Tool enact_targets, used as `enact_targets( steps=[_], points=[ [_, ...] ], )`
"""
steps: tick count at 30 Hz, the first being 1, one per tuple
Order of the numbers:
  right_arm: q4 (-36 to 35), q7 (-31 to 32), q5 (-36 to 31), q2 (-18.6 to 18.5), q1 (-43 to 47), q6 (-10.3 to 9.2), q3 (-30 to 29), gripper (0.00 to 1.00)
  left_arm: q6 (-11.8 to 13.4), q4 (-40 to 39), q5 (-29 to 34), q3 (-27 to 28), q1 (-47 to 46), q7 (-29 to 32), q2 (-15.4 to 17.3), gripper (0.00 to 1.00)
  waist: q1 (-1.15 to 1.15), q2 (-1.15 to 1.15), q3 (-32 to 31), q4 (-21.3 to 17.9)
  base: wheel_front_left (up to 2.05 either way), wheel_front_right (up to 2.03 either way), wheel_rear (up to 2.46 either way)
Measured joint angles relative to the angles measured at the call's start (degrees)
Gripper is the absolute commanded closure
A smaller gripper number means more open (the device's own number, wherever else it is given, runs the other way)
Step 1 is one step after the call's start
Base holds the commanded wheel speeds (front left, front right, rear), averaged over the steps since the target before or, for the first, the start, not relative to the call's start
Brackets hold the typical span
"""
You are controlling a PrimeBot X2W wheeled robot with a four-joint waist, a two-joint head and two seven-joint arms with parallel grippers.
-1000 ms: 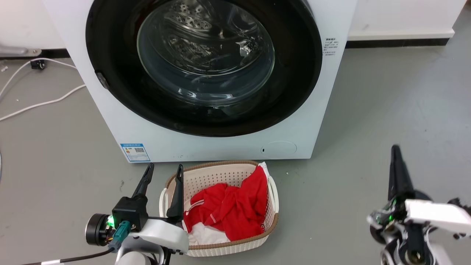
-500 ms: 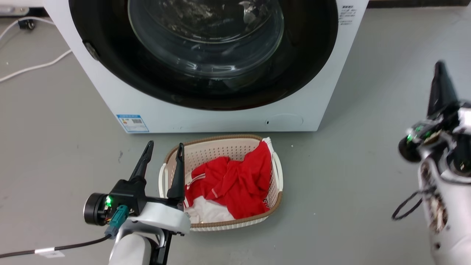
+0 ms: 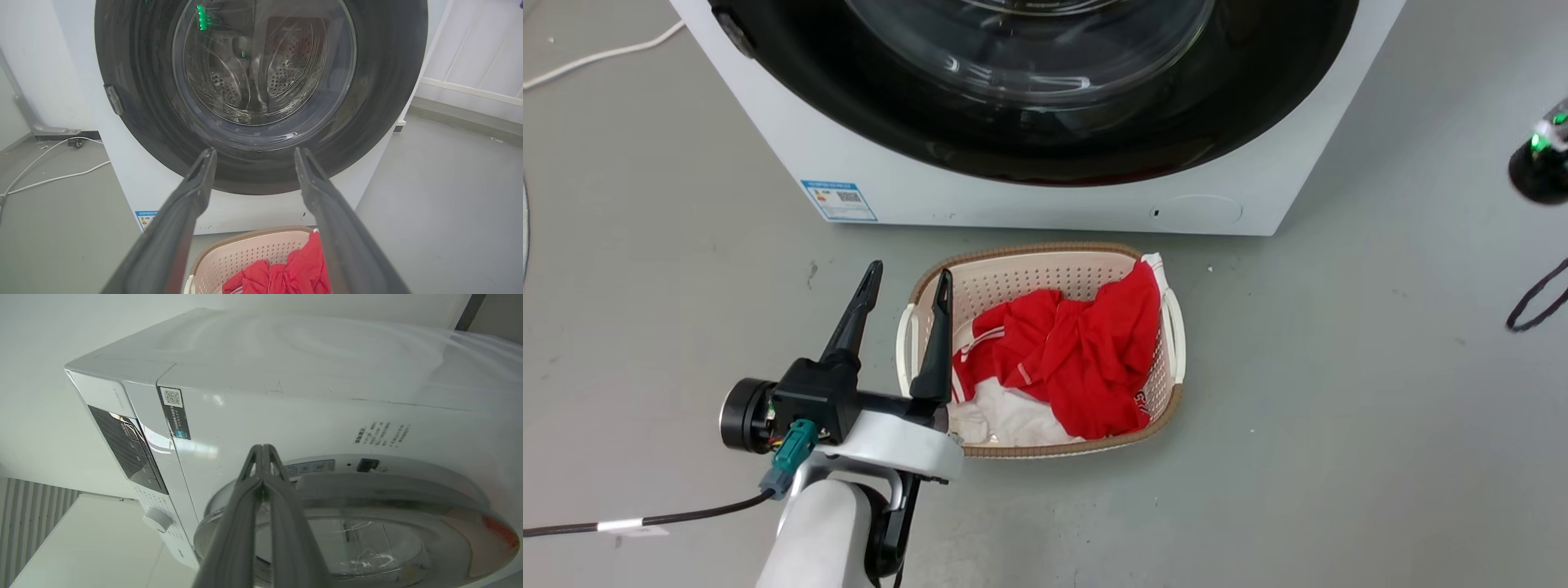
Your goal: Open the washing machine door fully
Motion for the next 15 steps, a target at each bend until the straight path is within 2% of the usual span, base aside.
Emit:
enact_targets(
  steps=[7,15],
  points=[
    [7.48,8.32,-2.25,-2.92,-9.4,0.0,5.98,1.0,-0.14,-1.25,-0.14,-0.34,-1.48,0.0,0.0,0.0,0.0,0.0,3.06,1.12,0.0,0.0,0.0],
    [13.63,15.22,-5.98,-3.09,-18.42,0.0,12.47,1.0,-0.42,-2.08,-0.29,-0.62,-3.0,0.0,0.01,0.0,0.0,0.0,6.35,2.66,0.0,0.0,0.0]
  ],
)
